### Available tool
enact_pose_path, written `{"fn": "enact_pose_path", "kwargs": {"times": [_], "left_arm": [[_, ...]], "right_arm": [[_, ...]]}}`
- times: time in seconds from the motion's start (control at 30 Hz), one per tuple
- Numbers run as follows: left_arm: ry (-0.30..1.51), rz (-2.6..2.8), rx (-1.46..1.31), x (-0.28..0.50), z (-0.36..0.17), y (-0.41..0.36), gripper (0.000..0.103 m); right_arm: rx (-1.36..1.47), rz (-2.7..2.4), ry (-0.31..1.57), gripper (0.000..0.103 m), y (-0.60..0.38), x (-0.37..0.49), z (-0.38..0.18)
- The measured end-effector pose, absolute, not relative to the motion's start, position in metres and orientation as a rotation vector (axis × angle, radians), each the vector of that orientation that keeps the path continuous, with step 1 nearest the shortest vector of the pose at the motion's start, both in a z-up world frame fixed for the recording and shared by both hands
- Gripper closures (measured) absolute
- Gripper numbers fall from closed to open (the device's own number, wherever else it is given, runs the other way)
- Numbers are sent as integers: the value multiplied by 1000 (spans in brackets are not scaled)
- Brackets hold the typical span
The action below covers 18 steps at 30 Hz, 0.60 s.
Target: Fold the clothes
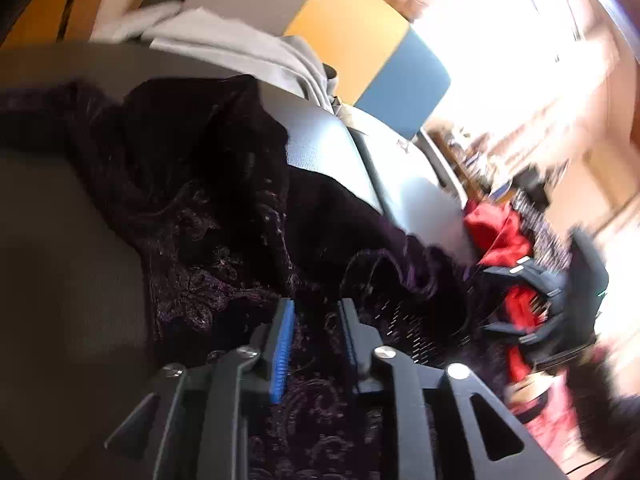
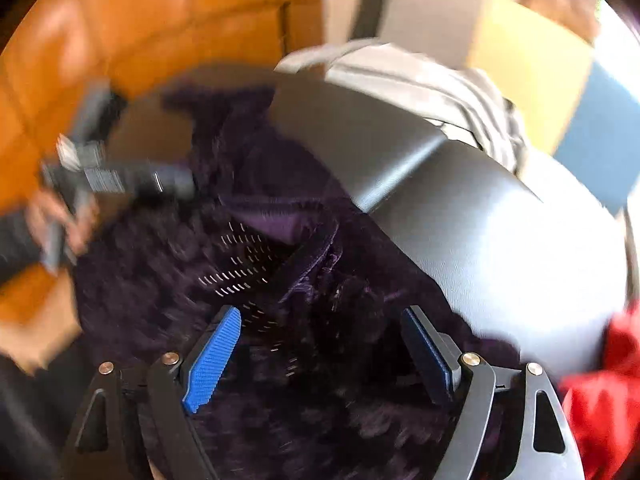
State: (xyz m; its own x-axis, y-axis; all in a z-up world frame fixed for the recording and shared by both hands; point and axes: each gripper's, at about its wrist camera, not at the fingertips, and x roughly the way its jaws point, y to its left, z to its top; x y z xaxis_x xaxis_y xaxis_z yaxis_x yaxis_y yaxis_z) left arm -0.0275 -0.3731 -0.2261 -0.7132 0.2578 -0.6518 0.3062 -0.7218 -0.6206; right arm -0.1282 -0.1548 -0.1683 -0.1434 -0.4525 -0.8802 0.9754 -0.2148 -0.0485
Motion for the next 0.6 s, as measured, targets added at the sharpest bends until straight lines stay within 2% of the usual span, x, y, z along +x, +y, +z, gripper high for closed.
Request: {"fn": "enact_pose_path", "kwargs": {"times": [0.07,0.13,0.17,0.2,0.27,0.37,0.53,0.6], "left_arm": [[1300,-2582,1162,-25,-230,-385,75],[1370,-2553,1160,-23,-231,-390,74],[1374,-2551,1166,-23,-231,-390,73],[1371,-2556,1183,-24,-230,-389,72],[1416,-2543,1252,-31,-236,-385,66],[1457,-2471,1280,-37,-246,-387,66],[1624,-2381,1220,-49,-251,-407,68],[1657,-2318,1232,-57,-256,-413,90]], "right_arm": [[965,-1576,848,20,-162,-142,-180],[1024,-1539,851,37,-166,-154,-190],[1042,-1530,860,69,-166,-157,-193],[1059,-1521,869,82,-166,-160,-195],[1040,-1526,880,83,-162,-157,-193],[987,-1552,901,84,-154,-149,-188],[895,-1608,929,84,-143,-140,-176],[851,-1629,951,85,-143,-138,-169]]}}
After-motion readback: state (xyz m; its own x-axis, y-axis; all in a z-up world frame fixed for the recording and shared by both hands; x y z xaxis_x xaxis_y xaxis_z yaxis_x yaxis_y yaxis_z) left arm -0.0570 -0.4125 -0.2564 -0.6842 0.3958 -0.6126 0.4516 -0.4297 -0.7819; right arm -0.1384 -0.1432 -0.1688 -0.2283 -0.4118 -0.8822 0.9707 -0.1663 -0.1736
